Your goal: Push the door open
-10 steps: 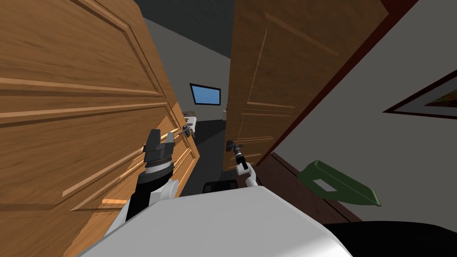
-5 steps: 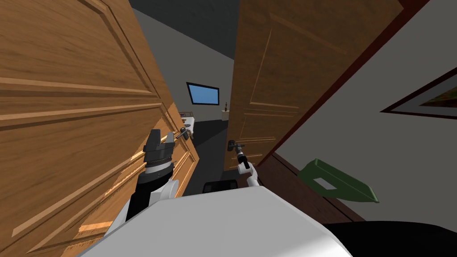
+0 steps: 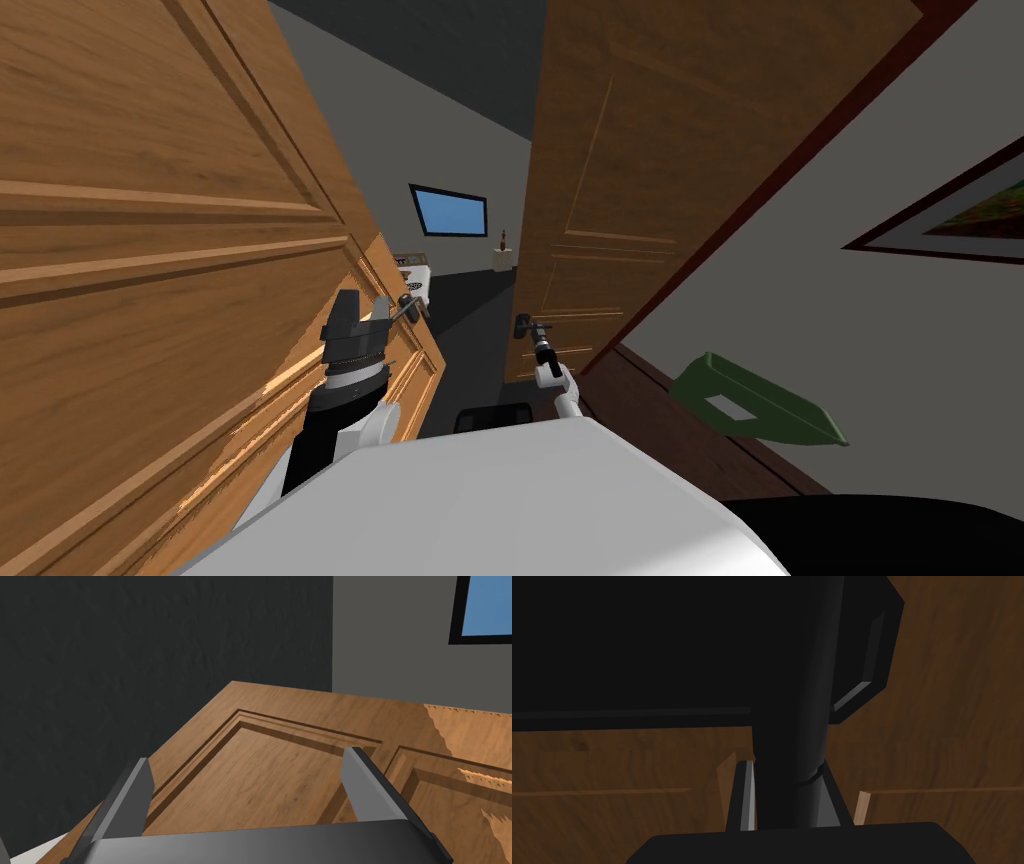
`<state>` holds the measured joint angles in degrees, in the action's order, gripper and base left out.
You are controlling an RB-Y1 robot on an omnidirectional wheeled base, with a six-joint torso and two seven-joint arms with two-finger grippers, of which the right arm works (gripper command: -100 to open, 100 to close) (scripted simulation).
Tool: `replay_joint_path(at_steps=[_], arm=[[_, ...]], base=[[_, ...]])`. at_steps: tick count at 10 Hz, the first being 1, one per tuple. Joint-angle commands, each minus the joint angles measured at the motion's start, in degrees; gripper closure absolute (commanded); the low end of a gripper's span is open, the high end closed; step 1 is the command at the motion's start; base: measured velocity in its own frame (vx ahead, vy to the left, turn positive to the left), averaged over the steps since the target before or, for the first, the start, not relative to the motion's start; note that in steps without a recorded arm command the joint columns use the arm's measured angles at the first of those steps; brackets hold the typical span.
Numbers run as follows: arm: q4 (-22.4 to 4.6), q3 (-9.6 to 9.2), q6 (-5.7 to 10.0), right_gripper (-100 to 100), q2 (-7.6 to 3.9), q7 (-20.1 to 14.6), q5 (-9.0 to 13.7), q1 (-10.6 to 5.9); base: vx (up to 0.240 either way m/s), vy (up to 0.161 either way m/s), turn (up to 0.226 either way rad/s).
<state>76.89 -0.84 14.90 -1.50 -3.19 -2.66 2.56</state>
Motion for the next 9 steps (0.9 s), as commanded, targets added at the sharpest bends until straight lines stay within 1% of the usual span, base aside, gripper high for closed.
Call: replay_joint_path(at_steps=[1, 4, 5, 6, 7, 9], arm=[[0.11, 1.91, 0.15, 100, 0.30, 0.45, 0.13, -0.59], [-0.19, 3.63, 0.07, 100, 1.14, 0.79, 0.32, -0.84], [-0.26, 3.99, 0.06, 100, 1.35, 0.87, 0.36, -0.90], [-0.40, 3.80, 0.02, 100, 1.25, 0.85, 0.33, -0.65], [0.00, 3.55, 0.04, 100, 0.08, 1.43, 0.87, -0.48], [0.28, 3.09, 0.05, 100, -0.81, 2.07, 1.39, -0.18]], base=[[0.182, 0.159, -0.102], [0.176, 0.121, -0.081], [0.167, 0.101, -0.042], [0.075, 0.038, -0.029], [0.152, 0.012, -0.167], [0.204, -0.009, -0.151]])
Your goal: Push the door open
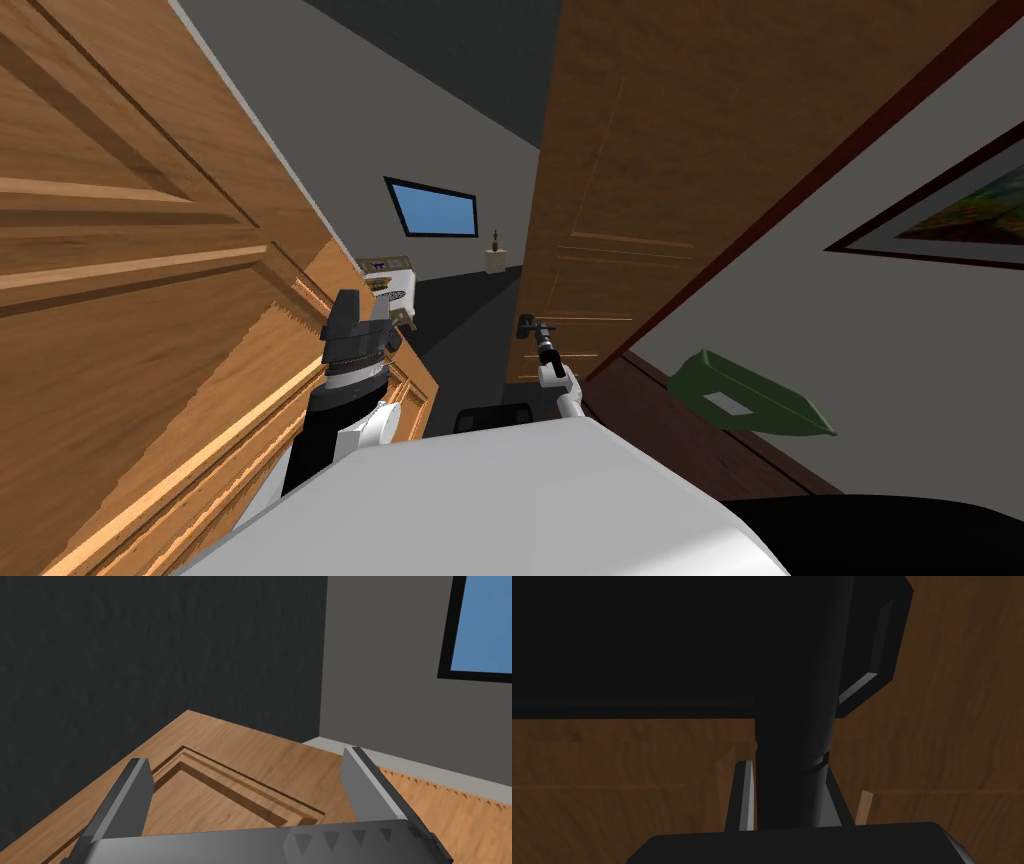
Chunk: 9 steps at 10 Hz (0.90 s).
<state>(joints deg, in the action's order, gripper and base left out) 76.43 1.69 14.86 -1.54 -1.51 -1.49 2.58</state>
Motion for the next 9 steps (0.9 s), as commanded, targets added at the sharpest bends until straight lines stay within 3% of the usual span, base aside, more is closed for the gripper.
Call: replay_joint_path(at_steps=[1, 9], arm=[[0.95, 0.22, 0.09, 100, -1.30, 0.86, 0.62, 0.01], [2.28, -1.97, 0.14, 100, -3.17, 3.87, 3.09, 1.42]], base=[[0.250, -0.014, -0.167], [0.182, 0.009, -0.179]])
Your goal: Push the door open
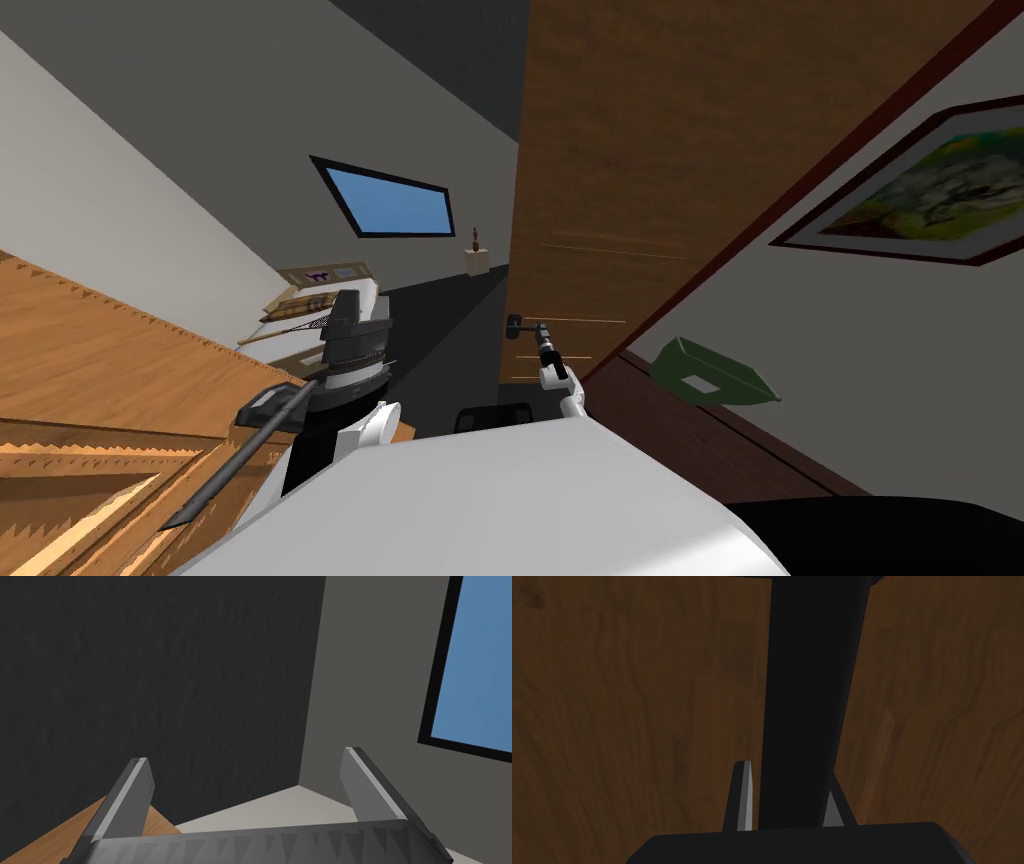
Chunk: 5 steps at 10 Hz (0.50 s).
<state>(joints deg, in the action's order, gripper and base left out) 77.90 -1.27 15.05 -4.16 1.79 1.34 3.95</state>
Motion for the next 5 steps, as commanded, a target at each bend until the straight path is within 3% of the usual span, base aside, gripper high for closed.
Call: replay_joint_path(at_steps=[1, 5], arm=[[1.01, 0.65, -0.05, 100, -0.66, 1.02, 0.63, 0.27], [1.72, -0.53, -0.02, 100, -0.57, 2.65, 1.97, 1.03]], base=[[0.201, 0.035, -0.182], [0.185, 0.039, -0.200]])
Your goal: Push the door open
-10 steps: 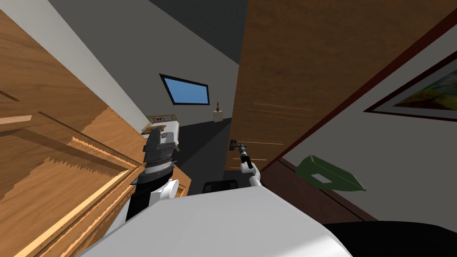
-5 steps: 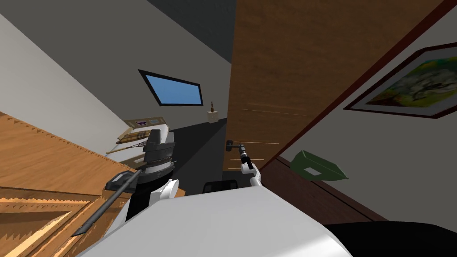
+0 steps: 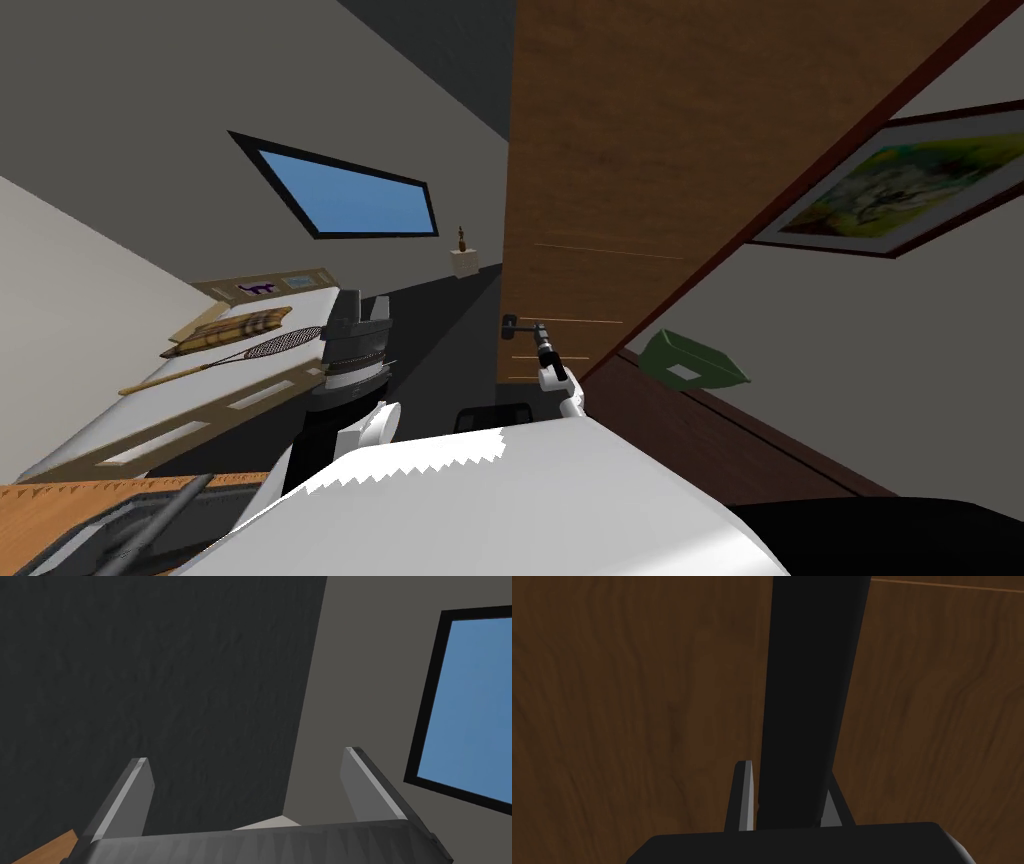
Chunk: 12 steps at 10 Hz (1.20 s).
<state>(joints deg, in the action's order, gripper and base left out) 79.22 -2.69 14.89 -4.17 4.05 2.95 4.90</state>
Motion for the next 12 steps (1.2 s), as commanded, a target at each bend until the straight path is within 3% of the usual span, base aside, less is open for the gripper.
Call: replay_joint_path(at_steps=[1, 4, 12], arm=[[0.61, 0.55, 0.14, 100, -0.45, 0.86, 0.74, 0.30], [1.21, -0.43, 0.16, 100, 0.20, 2.22, 1.86, 0.94], [2.57, -2.68, 0.21, 100, 3.84, 5.30, 4.39, 2.38]], base=[[0.207, 0.049, -0.219], [0.186, 0.091, -0.223], [0.148, 0.116, -0.191]])
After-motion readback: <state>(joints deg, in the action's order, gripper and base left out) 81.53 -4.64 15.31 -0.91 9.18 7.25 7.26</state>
